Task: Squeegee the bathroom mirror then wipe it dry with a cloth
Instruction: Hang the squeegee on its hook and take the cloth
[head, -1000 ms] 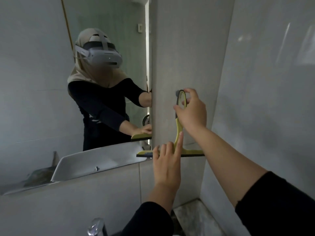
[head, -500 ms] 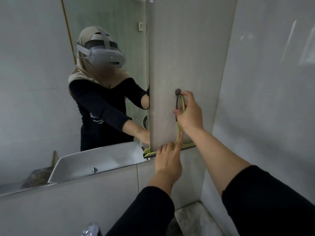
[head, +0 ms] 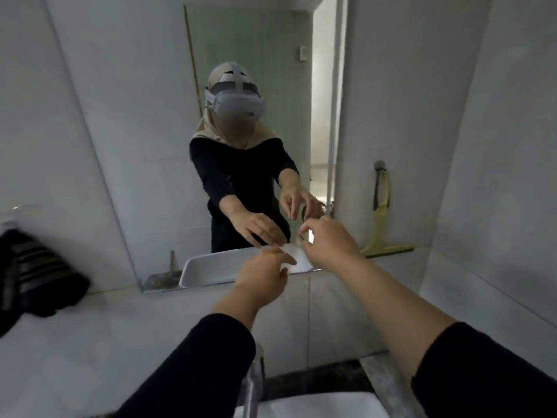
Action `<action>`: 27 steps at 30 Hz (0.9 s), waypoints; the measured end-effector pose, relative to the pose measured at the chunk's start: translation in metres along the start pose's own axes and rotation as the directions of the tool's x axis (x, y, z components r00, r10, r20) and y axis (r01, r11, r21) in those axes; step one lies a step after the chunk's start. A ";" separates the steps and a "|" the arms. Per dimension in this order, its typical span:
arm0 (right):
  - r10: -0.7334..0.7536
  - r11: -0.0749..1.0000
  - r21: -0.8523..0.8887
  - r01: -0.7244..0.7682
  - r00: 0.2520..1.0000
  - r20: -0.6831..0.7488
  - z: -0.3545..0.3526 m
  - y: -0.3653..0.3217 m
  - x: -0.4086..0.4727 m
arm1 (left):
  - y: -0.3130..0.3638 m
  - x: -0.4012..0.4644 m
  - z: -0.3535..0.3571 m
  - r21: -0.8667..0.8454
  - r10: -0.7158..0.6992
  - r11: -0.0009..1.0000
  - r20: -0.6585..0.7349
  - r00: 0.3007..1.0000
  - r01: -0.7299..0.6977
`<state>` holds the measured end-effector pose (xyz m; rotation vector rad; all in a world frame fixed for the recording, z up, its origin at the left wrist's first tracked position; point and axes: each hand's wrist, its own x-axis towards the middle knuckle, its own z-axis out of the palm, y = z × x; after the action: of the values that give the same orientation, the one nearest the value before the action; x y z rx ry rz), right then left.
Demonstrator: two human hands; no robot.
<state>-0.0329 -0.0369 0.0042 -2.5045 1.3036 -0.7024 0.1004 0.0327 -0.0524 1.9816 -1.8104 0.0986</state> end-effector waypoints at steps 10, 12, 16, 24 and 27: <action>-0.311 0.949 0.124 0.291 0.930 0.197 0.070 -0.185 -0.017 | -0.142 -0.136 -0.129 0.098 -0.415 0.886 -0.269 0.869 0.453; -0.366 0.928 0.164 0.336 0.903 0.226 0.088 -0.217 -0.020 | -0.165 -0.158 -0.143 0.068 -0.467 0.852 -0.353 0.811 0.520; -0.499 0.858 0.262 0.442 0.838 0.221 0.118 -0.271 -0.022 | -0.202 -0.186 -0.164 -0.052 -0.565 0.773 -0.510 0.649 0.632; -0.531 0.781 0.375 0.499 0.847 -0.021 0.158 -0.356 -0.010 | -0.250 -0.180 -0.172 -0.348 -0.698 0.692 -0.545 0.465 0.632; -0.497 0.806 0.359 0.471 0.868 -0.022 0.173 -0.365 -0.003 | -0.267 -0.172 -0.171 -0.394 -0.733 0.669 -0.488 0.473 0.630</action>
<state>0.3123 0.1738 0.0047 -2.5279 0.4361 -0.8466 0.3752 0.2650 -0.0334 2.0682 -0.4990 0.2936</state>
